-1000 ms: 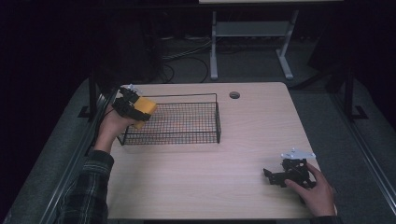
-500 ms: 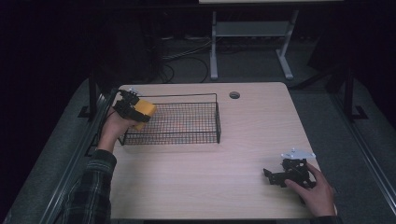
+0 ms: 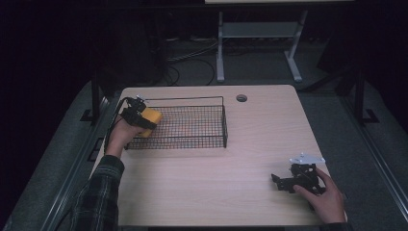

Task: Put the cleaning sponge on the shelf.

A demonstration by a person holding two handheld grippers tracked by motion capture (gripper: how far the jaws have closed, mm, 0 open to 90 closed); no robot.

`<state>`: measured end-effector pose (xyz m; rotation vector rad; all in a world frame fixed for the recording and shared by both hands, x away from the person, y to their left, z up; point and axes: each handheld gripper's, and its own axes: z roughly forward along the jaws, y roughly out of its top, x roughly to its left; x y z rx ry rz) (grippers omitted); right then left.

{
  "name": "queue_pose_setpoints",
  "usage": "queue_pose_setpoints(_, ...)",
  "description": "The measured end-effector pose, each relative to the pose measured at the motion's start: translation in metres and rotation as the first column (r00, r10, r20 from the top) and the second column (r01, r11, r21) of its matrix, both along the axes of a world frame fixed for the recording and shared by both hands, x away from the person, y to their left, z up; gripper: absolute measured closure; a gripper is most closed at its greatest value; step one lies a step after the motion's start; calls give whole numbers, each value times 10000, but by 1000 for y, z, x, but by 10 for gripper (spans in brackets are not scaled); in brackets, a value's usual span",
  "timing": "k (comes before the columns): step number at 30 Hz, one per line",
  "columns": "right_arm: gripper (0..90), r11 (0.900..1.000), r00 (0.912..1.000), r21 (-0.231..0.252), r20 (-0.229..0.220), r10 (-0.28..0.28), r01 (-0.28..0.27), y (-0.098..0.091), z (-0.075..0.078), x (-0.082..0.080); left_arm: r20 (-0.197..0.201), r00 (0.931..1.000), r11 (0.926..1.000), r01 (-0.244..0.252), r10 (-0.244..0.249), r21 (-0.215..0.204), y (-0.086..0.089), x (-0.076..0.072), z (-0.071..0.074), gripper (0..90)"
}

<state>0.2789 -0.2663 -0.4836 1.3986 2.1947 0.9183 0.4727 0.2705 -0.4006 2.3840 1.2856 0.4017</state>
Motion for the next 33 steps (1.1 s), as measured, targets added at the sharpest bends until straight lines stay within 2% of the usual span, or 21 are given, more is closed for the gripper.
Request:
queue_pose_setpoints(9,1,10000,10000,-4,4,3,-3,0,0,0,-382,9993,9999,-51,55,111,0,3,-7,222)
queue_pose_setpoints(15,1,10000,10000,-4,5,4,-4,0,0,0,-416,9991,9999,-102,106,113,0,4,-8,222)
queue_pose_setpoints(33,1,10000,10000,-7,4,4,-4,0,0,0,-956,9954,9997,-41,64,241,1,4,-12,209)
